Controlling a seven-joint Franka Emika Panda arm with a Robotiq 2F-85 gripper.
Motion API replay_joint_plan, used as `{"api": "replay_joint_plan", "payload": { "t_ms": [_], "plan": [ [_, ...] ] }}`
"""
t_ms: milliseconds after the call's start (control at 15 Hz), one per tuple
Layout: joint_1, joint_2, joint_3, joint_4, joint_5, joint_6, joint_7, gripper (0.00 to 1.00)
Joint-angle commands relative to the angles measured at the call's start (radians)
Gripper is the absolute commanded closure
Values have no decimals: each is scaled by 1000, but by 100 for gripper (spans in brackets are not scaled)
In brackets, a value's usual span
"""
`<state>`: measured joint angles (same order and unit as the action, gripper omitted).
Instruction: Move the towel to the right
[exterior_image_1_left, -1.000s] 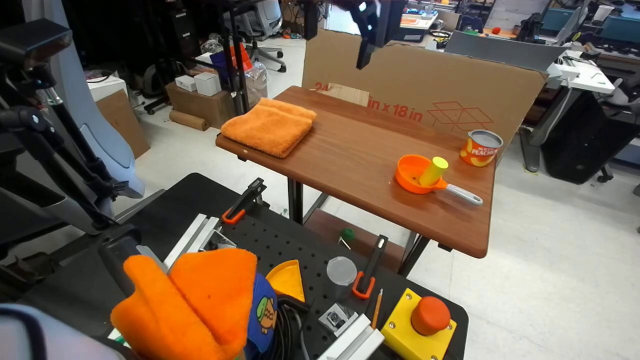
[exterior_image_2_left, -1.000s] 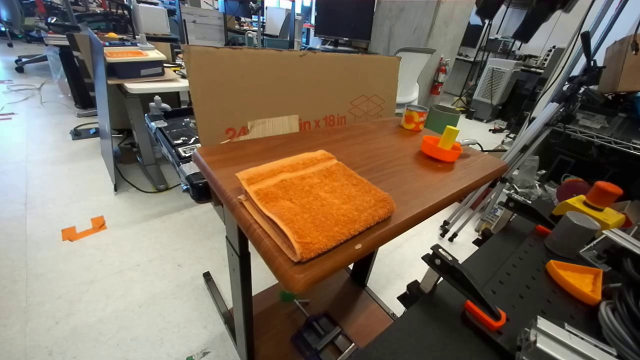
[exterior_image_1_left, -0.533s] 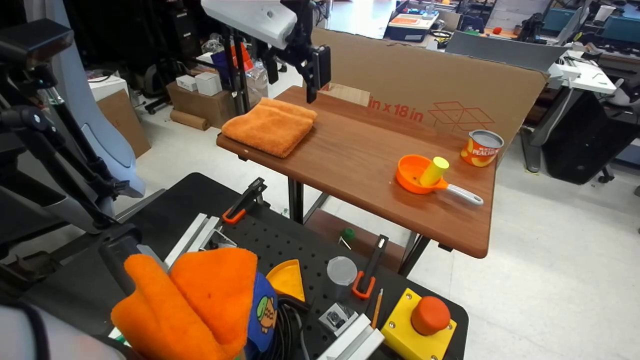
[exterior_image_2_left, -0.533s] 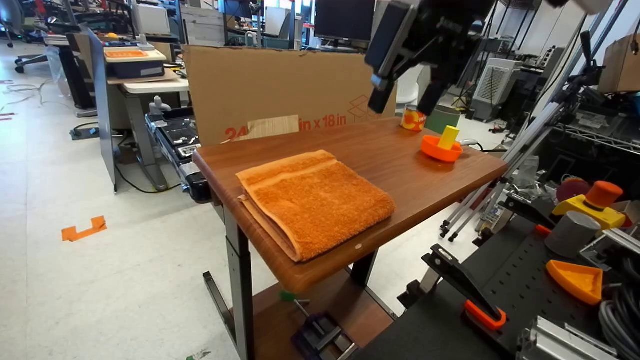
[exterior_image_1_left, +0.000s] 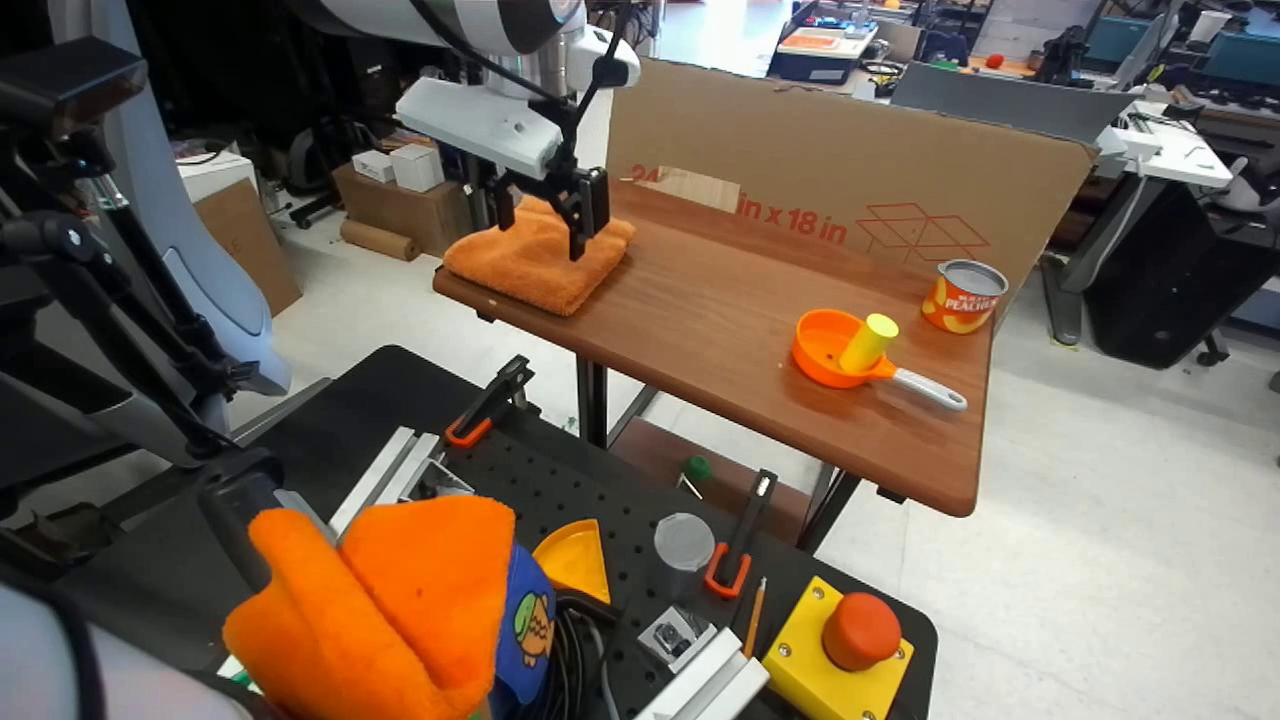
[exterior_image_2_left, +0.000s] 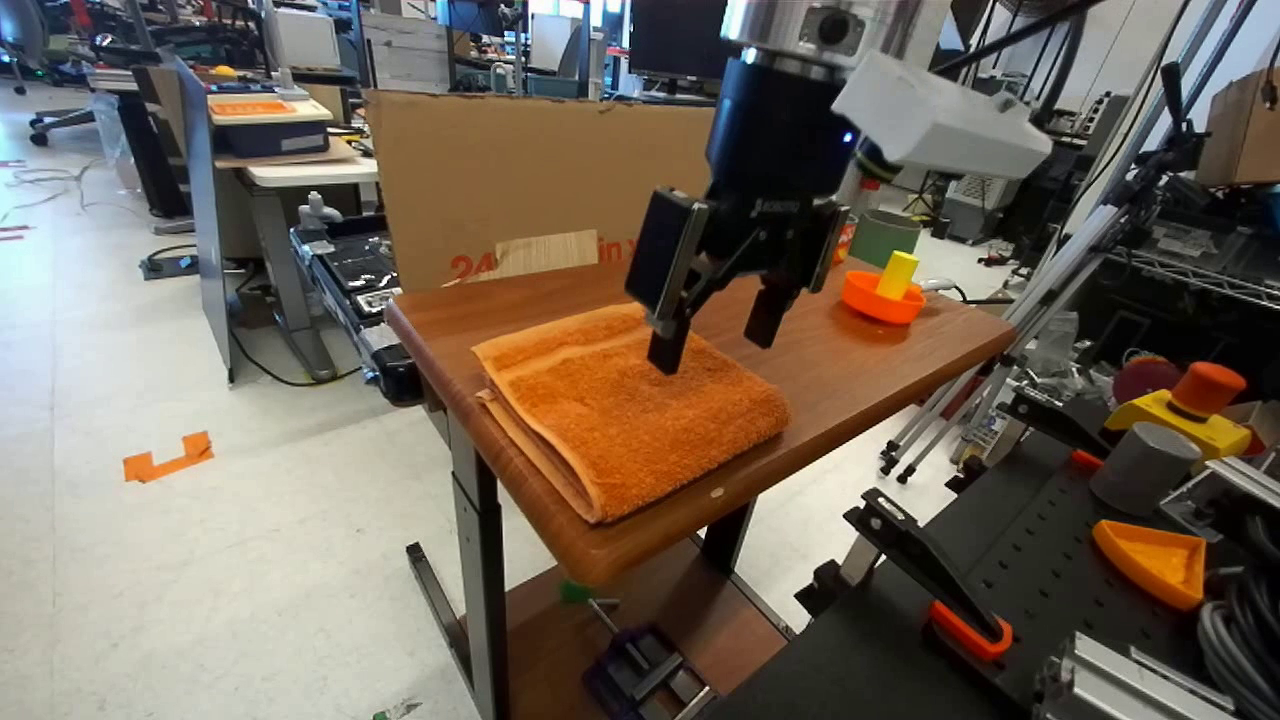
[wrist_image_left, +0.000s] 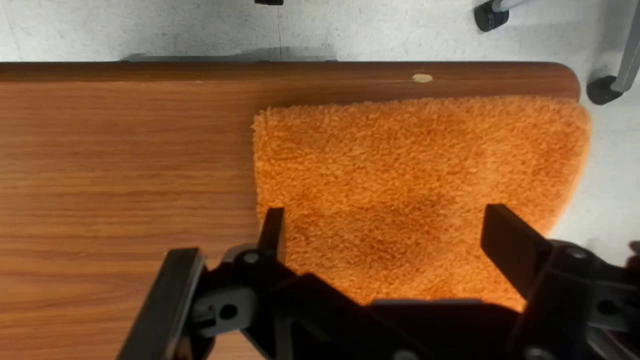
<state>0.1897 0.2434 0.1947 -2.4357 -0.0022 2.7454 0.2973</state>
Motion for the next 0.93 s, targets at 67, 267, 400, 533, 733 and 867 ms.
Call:
{"api": "replay_joint_plan", "payload": {
  "t_ms": [67,267,400,533,733,867],
  "plan": [
    [20,110,8,95,25,-13,-94,0],
    [-1,176,11,153,48,-34,-144,0],
    [-43,224,22,204,97,-84,-192,0],
    [-34,273,-35,268,82,-171,-156,0],
    [-3,327,-144,344,20,-326,-42,0],
    [7,329,-198,364,-17,-389,19,0]
  ]
}}
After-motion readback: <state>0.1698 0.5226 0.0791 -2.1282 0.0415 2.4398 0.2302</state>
